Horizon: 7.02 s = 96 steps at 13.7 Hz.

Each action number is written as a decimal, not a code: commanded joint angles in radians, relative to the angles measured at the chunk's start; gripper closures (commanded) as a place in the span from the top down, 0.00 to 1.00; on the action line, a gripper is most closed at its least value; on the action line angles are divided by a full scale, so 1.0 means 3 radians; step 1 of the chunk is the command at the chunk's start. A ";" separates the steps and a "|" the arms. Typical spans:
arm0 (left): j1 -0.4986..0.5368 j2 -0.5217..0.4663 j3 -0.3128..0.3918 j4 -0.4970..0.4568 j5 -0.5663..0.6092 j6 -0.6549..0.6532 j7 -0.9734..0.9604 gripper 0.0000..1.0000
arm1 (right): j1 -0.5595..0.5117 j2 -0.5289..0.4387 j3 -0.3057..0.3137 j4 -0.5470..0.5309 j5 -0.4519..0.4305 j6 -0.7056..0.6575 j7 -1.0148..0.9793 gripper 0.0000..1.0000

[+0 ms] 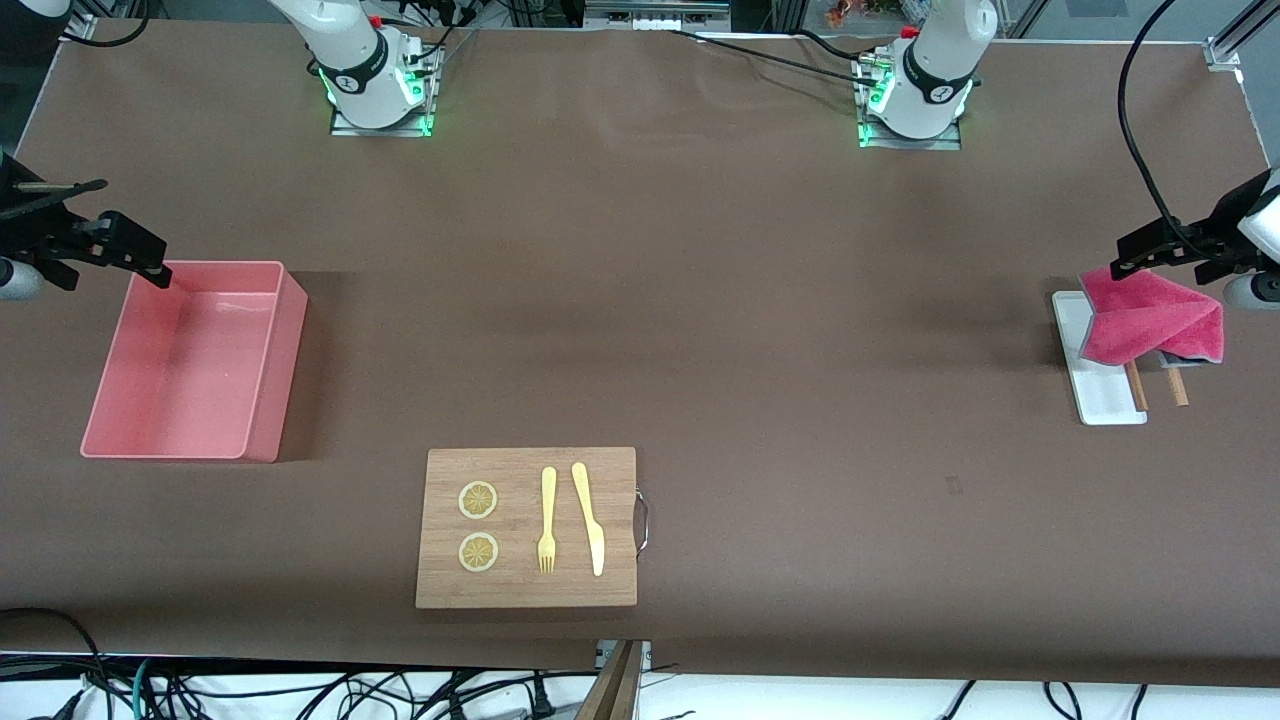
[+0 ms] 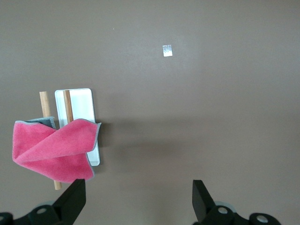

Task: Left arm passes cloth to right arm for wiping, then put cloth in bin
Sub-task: 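Lower the left gripper onto the pink cloth on the white rack, then close the left gripper on the pink cloth, then lift the cloth with the left gripper while the right gripper approaches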

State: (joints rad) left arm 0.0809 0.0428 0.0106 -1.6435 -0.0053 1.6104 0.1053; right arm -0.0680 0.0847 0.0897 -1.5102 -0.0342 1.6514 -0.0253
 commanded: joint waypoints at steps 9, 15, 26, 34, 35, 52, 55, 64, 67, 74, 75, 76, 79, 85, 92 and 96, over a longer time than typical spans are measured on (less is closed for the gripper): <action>0.0052 0.0062 0.0006 0.0191 -0.0018 -0.0040 0.0032 1.00 | -0.0014 0.0030 -0.0023 0.0069 0.0027 -0.0008 -0.0038 1.00; 0.0057 0.0205 -0.0010 0.0294 -0.0028 -0.0066 -0.0162 1.00 | 0.0007 0.0030 -0.0013 0.0069 0.0017 -0.0003 -0.0023 1.00; 0.0068 0.0302 -0.0010 0.0345 -0.0028 -0.0066 -0.0157 1.00 | 0.0007 0.0045 -0.0013 0.0069 0.0022 -0.0003 -0.0033 1.00; 0.0078 0.0292 -0.0005 0.0314 -0.0028 -0.0076 -0.0157 1.00 | -0.0008 0.0050 -0.0018 0.0069 0.0032 -0.0003 -0.0013 1.00; 0.0093 0.0292 0.0000 0.0309 -0.0033 -0.0076 -0.0152 1.00 | -0.0003 0.0050 -0.0018 0.0069 0.0032 0.0002 -0.0013 1.00; 0.1249 0.1258 0.0001 0.0278 -0.0009 0.0001 0.1606 1.00 | 0.0012 0.0055 -0.0002 0.0069 0.0032 -0.0008 -0.0018 1.00; 0.1218 0.1330 -0.0020 0.0263 0.0253 0.0011 0.2122 1.00 | -0.0003 0.0065 0.0003 0.0059 0.0043 0.0038 -0.0049 1.00; 0.1300 0.1396 -0.0127 0.0089 0.0524 0.0589 0.3524 1.00 | -0.0019 0.0127 0.0003 -0.0263 -0.0014 0.0181 -0.0049 1.00; 0.1305 0.1417 -0.0127 0.0079 0.0524 0.0579 0.3540 1.00 | -0.0024 0.0127 0.0003 -0.0314 0.0017 0.0192 0.0023 1.00; 0.1459 0.1437 -0.0132 -0.0044 0.0468 0.0569 0.3601 0.82 | -0.0009 0.0178 0.0269 -0.0314 0.0293 0.0283 0.1045 1.00; 0.1448 0.1437 -0.0132 -0.0039 0.0468 0.0569 0.3601 0.56 | -0.0003 0.0193 0.0289 -0.0314 0.0293 0.0294 0.1116 1.00; 0.1448 0.1437 -0.0132 -0.0029 0.0473 0.0563 0.3607 0.36 | -0.0003 0.0203 0.0355 -0.0309 0.0318 0.0309 0.1168 1.00; 0.1443 0.1427 -0.0132 -0.0018 0.0483 0.0507 0.3617 0.00 | 0.0002 0.0229 0.0462 -0.0304 0.0344 0.0381 0.1479 1.00; 0.1306 0.1402 -0.0178 0.0359 0.0463 -0.0012 0.3561 0.00 | 0.0012 0.0311 0.0759 -0.0314 0.0344 0.0585 0.2251 1.00; 0.0504 0.1402 -0.0184 0.1177 -0.0001 -0.0867 0.2643 0.00 | 0.0058 0.0428 0.0867 -0.0314 0.0671 0.0886 0.2798 1.00; -0.0207 0.1402 -0.0199 0.1556 -0.0482 -0.1175 0.1503 0.00 | 0.0155 0.0576 0.0984 -0.0309 0.0753 0.1188 0.3172 1.00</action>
State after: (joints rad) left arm 0.1143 0.4545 -0.0618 -1.2428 -0.1018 1.3035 0.6930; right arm -0.0261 0.2445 0.3576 -1.5972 0.1624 1.9582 0.8664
